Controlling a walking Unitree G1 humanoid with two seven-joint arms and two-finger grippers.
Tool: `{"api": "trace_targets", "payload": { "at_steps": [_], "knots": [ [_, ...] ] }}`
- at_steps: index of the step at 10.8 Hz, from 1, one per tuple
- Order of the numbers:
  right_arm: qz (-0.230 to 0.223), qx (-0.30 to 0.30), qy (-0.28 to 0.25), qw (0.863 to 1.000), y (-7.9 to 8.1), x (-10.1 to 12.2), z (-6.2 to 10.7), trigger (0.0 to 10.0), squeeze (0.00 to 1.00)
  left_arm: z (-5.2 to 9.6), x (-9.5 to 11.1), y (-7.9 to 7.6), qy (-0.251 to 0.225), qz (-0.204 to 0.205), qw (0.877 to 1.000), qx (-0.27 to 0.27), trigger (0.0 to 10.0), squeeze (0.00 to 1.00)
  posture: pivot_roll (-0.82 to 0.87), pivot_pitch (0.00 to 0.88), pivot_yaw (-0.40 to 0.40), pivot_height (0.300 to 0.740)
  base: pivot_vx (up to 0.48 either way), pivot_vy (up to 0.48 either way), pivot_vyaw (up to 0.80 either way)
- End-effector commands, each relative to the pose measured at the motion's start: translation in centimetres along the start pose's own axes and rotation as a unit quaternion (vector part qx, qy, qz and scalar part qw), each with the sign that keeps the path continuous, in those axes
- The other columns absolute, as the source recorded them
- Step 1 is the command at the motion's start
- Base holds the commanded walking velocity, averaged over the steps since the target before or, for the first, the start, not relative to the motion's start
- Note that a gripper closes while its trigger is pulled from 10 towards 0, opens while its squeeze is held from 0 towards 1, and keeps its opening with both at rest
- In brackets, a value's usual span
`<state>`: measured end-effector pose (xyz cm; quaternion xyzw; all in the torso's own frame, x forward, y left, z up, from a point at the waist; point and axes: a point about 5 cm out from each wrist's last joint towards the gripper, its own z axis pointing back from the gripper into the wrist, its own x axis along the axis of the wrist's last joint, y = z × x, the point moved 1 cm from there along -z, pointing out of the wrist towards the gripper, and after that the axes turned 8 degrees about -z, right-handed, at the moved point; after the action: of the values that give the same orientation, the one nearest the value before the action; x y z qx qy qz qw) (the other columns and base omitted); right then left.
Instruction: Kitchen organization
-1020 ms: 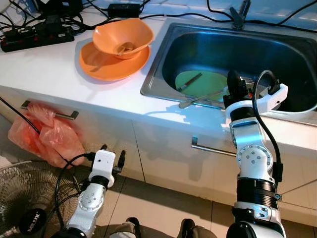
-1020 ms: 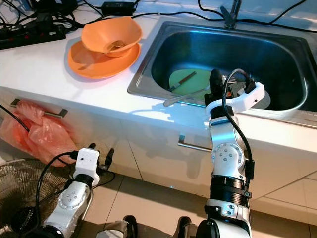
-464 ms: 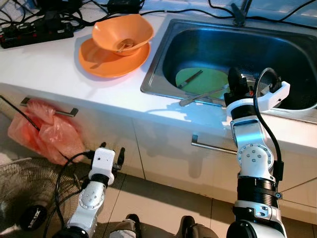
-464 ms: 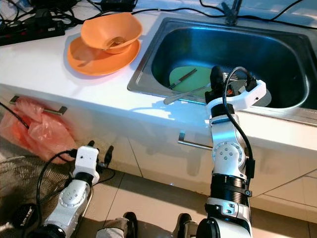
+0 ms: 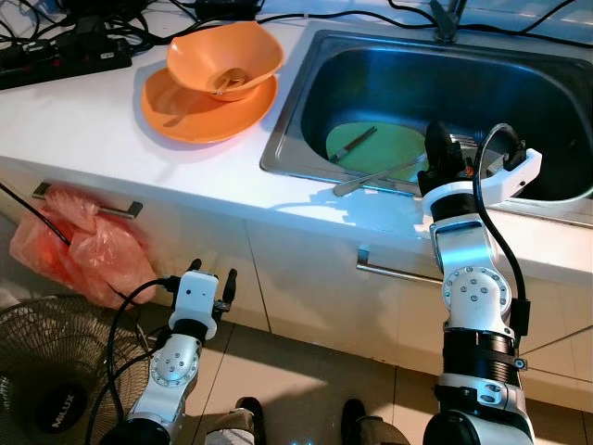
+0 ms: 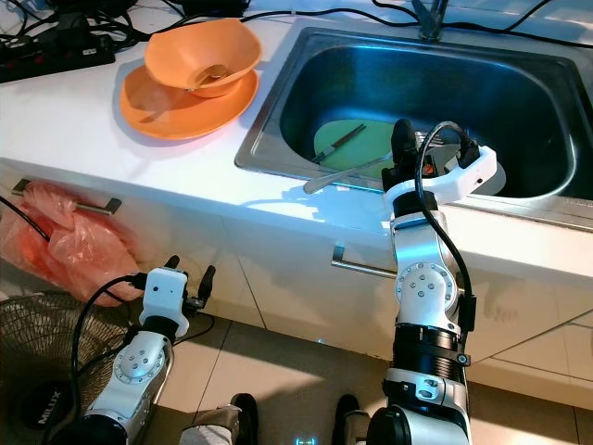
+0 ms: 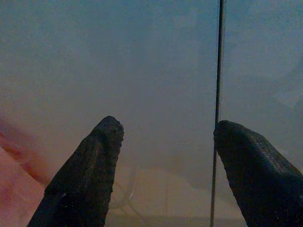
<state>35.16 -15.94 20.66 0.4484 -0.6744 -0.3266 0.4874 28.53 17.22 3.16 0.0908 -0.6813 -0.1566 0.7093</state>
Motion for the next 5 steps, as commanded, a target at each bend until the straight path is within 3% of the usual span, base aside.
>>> {"api": "trace_targets", "payload": {
  "at_steps": [1, 5],
  "knots": [
    [-0.003, -0.042, 0.006, 0.999, -1.83, -0.36, 0.64, 10.0, 0.0, 0.2, -0.15, 0.14, 0.001, -0.005, 1.0, 0.0, 10.0, 0.0, 0.1, 0.215, 0.053, 0.74, 0.0, 0.0, 0.0],
    [-0.005, -0.041, 0.006, 0.999, -1.84, -0.5, 0.63, 10.0, 0.0, 0.19, -0.27, 0.24, 0.003, -0.005, 1.0, -0.001, 10.0, 0.0, 0.1, 0.205, 0.06, 0.74, 0.0, 0.0, 0.0]
  ]
}}
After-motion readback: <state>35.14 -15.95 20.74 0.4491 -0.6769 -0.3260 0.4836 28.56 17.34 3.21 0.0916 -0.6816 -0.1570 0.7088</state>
